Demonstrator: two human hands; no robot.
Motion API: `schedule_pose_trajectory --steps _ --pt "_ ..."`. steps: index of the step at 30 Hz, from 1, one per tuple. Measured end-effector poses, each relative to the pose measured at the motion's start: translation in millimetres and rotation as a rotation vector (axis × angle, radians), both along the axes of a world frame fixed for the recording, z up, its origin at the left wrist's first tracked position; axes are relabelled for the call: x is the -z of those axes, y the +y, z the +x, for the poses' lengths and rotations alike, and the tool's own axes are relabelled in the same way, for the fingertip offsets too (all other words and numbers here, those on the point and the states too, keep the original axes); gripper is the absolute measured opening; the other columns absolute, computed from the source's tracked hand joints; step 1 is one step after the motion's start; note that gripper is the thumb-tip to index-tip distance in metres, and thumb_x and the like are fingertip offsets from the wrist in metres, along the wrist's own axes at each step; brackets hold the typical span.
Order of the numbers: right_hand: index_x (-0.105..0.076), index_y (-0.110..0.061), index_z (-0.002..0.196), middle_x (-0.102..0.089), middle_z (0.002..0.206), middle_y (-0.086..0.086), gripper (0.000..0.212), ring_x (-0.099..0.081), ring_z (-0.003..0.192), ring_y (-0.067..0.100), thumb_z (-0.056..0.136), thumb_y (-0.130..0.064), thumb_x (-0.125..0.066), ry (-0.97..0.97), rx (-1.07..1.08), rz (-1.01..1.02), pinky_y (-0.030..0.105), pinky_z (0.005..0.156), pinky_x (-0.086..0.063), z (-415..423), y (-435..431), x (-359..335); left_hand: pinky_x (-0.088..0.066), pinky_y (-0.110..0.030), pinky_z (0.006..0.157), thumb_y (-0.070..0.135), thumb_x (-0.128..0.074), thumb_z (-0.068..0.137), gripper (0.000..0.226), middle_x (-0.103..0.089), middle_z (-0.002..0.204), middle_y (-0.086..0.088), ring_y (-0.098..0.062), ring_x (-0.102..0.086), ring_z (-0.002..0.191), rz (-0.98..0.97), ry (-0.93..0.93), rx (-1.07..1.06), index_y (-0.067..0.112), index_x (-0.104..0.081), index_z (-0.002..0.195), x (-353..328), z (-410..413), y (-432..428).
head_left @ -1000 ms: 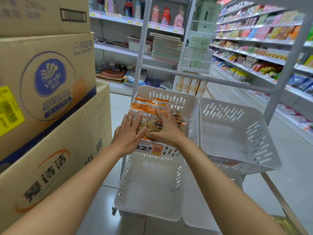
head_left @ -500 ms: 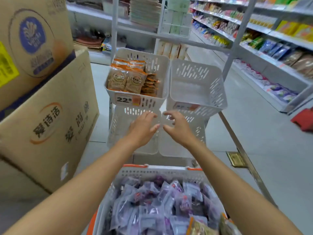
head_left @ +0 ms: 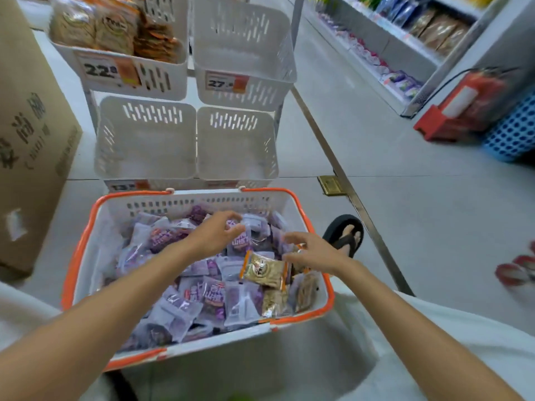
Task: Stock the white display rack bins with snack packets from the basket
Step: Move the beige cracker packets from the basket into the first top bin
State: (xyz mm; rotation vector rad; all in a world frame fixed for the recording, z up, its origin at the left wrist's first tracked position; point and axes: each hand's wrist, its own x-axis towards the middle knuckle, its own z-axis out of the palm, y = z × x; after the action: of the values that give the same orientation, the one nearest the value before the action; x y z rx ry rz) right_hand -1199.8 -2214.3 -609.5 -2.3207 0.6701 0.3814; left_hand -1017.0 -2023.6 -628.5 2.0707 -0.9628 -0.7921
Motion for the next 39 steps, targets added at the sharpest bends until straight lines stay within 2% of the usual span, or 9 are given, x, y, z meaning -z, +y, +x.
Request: schedule_pose_trajectory --steps 6,8,10,14,21,26,31,35,39 --pt "-0.034 -0.021 0.150 -0.063 0.119 0.007 0.073 -0.061 0.099 0.021 0.086 -0.031 -0.069 0.121 -0.231 -0.129 0.036 0.083 -0.049 28 21 40 -0.048 -0.041 0.101 0.038 -0.056 0.098 0.045 -0.055 0.139 -0.007 -0.020 -0.056 0.121 0.011 0.161 -0.080 0.016 -0.050 0.137 12 -16 1" --pt "-0.065 -0.008 0.098 -0.058 0.080 0.010 0.016 -0.052 0.071 0.020 0.085 -0.015 -0.067 0.058 -0.241 -0.158 0.037 0.065 -0.040 30 23 46 -0.045 -0.037 0.099 0.035 -0.059 0.097 0.052 -0.047 0.144 -0.007 -0.019 -0.049 0.123 -0.013 0.168 -0.126 0.014 -0.044 0.141 14 -19 3" --pt "-0.057 -0.002 0.072 -0.053 0.066 0.011 0.017 -0.050 0.061 0.020 0.084 -0.008 -0.067 -0.127 -0.078 0.014 0.042 0.062 -0.041 30 19 38 -0.041 -0.033 0.097 0.037 -0.069 0.089 0.071 -0.041 0.143 -0.002 -0.016 -0.044 0.124 -0.075 0.196 -0.213 0.016 -0.033 0.148 10 -24 4" --pt "-0.072 -0.006 0.101 -0.074 0.097 0.008 0.018 -0.071 0.094 0.024 0.090 -0.019 -0.070 -0.303 0.069 0.316 0.037 0.087 -0.056 38 -1 3 -0.051 -0.039 0.098 0.029 -0.078 0.082 0.071 -0.063 0.129 -0.002 -0.021 -0.063 0.115 -0.226 0.633 -0.256 0.009 -0.045 0.142 5 -34 -10" --pt "-0.042 -0.024 0.148 -0.044 0.151 0.000 0.061 -0.026 0.147 0.021 0.092 -0.036 -0.064 0.089 -0.204 -0.220 0.037 0.116 -0.023 14 -45 32 -0.059 -0.028 0.069 0.013 -0.061 0.097 0.011 -0.062 0.097 -0.016 -0.023 -0.062 0.087 -0.161 0.650 -0.483 0.005 -0.055 0.091 17 -28 -6" --pt "-0.056 -0.026 0.131 -0.066 0.086 -0.003 0.045 -0.060 0.102 0.022 0.088 -0.011 -0.056 0.142 -0.412 -0.491 0.040 0.117 -0.023 24 -41 49 -0.052 -0.025 0.063 0.014 -0.060 0.098 0.013 -0.064 0.092 -0.010 -0.017 -0.063 0.080 -0.138 0.649 -0.514 0.012 -0.054 0.086 26 -19 6" --pt "-0.064 -0.016 0.115 -0.068 0.095 0.004 0.033 -0.065 0.088 0.021 0.086 -0.003 -0.069 -0.348 0.128 0.022 0.044 0.089 -0.054 39 -45 16 -0.052 -0.028 0.063 0.019 -0.057 0.100 0.004 -0.066 0.100 -0.009 -0.017 -0.065 0.085 -0.165 0.689 -0.566 0.015 -0.056 0.099 30 -11 14" --pt "-0.029 -0.027 0.152 -0.054 0.139 0.005 0.082 -0.038 0.137 0.024 0.084 -0.031 -0.074 0.197 -0.297 -0.289 0.043 0.114 -0.028 46 -39 15 -0.055 -0.029 0.059 0.019 -0.056 0.101 0.015 -0.068 0.102 -0.008 -0.016 -0.067 0.086 -0.176 0.738 -0.575 0.011 -0.055 0.114 28 -9 15" --pt "-0.056 -0.027 0.127 -0.068 0.104 -0.002 0.047 -0.047 0.127 0.020 0.082 -0.015 -0.063 0.249 -0.397 -0.514 0.050 0.119 0.002 24 -36 56 -0.057 -0.036 0.071 0.019 -0.055 0.101 0.015 -0.068 0.102 -0.009 -0.018 -0.067 0.088 -0.151 0.725 -0.556 0.011 -0.055 0.113 28 -10 19"
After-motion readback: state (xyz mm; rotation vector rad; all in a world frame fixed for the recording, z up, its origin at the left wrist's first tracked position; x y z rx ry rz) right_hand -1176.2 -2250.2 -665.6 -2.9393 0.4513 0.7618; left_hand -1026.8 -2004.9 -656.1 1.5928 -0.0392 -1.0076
